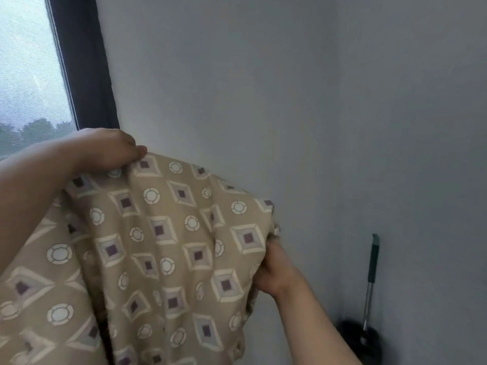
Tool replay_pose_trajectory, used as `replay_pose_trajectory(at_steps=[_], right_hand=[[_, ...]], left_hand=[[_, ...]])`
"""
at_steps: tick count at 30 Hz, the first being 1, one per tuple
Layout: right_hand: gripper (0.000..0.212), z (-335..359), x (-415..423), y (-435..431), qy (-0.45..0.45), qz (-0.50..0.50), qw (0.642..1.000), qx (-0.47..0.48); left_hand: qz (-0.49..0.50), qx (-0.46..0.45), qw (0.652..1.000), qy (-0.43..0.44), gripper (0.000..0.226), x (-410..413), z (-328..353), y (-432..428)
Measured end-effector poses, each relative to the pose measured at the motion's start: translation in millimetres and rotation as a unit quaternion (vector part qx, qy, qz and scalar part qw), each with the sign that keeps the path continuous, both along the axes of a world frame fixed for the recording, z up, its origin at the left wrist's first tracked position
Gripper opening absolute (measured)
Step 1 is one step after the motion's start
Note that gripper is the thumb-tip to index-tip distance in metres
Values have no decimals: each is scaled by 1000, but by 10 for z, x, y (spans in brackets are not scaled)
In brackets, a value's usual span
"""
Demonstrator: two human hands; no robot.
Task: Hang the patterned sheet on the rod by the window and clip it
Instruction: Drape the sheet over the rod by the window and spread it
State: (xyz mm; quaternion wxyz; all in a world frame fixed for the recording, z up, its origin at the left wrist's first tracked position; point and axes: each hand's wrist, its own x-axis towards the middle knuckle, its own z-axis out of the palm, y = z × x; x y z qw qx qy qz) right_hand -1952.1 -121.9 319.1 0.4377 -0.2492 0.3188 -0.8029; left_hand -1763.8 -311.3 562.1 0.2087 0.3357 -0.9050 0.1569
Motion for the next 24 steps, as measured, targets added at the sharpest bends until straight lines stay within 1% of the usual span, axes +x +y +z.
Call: replay_pose_trajectory(at_steps=[1, 2, 3, 4, 5, 6, 7, 8, 9, 10, 11, 13, 15, 17, 20, 22, 24], right_hand=[[44, -24, -30, 107, 0, 19, 998, -67], [46, -47, -85, 195, -7, 17, 993, -113], [43, -62, -143, 274, -9, -4, 992, -125], [36, 19, -119, 372, 17, -31, 993, -117], [26, 106, -140, 434, 38, -75, 993, -88], [22, 224, -136, 485, 79, -126, 987, -62], [23, 346, -106, 512, 131, -197, 971, -29], [29, 453, -66, 522, 185, -263, 947, 12], [38, 517, -32, 493, 232, -301, 924, 46], [42, 562, 21, 453, 257, -317, 911, 65], [39, 583, 69, 405, 260, -318, 910, 56], [20, 660, 73, 376, 217, -312, 925, 14], [15, 804, -32, 465, 151, -305, 940, -34], [15, 927, -215, 618, 135, -320, 937, -32], [14, 1016, -554, 824, 172, -375, 910, 44], [15, 973, -725, 871, 172, -411, 891, 84], [17, 830, -830, 869, 203, -450, 857, 146]], left_hand=[[2, -3, 1000, 1, 39, 0, 0, -23], [4, -5, 1000, 3, 40, 9, 0, -46], [6, -5, 1000, 4, 41, 10, -5, -77], [8, -3, 1000, 3, 44, 5, -7, -105], [9, 1, 1000, 4, 47, -10, -12, -122], [10, 0, 1000, 8, 49, -20, -19, -115], [10, 1, 1000, 11, 52, -23, -27, -111], [6, 0, 1000, 14, 54, -24, -37, -103], [3, 1, 1000, 12, 56, -18, -45, -106], [4, 0, 1000, 10, 57, -4, -44, -104], [6, 1, 1000, 10, 56, 16, -41, -90], [8, 2, 1000, 18, 51, 32, -46, -90], [5, 13, 1000, 29, 45, 59, -51, -125], [3, 40, 998, 42, 43, 84, -56, -154], [-11, 84, 994, 66, 47, 48, -42, -152], [-9, 77, 995, 56, 47, -7, -45, -97], [-26, 63, 996, 52, 41, -61, -47, -52]])
